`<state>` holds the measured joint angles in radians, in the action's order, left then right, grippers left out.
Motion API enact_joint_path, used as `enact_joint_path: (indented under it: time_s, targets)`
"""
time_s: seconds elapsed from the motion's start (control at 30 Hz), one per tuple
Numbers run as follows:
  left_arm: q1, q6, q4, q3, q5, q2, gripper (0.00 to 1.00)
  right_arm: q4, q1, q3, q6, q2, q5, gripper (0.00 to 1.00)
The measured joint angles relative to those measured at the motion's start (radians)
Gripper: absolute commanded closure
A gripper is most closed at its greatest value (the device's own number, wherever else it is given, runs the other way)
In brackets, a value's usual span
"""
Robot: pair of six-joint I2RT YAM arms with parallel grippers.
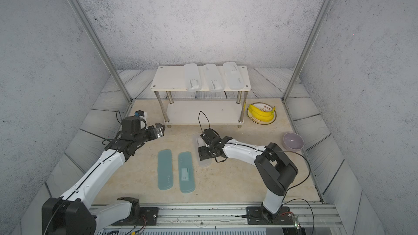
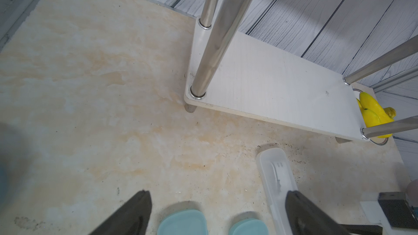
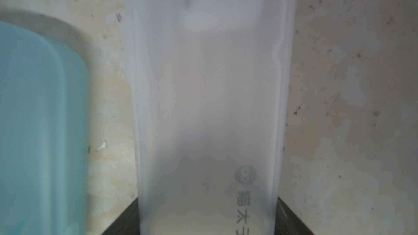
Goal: Place the pencil cases on the shelf according to color
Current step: Pick up the pencil case from the center of the board.
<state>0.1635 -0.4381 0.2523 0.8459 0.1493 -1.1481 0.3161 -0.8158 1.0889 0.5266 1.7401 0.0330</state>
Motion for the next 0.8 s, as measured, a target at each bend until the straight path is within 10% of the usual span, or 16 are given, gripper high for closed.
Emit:
enact_joint_path:
  time_s: [0.13,0.8]
  targets:
    - [-0.002,0.000,0.004,-0.001,-0.006,0.000,0.01,0.005,-0.031,0.023,-0.002,0.044,-0.001,0.01]
    - [-0.005,0.000,0.002,-0.001,-0.003,0.000,0.01,0.150,-0.102,0.018,0.065,0.053,-0.120,0.00]
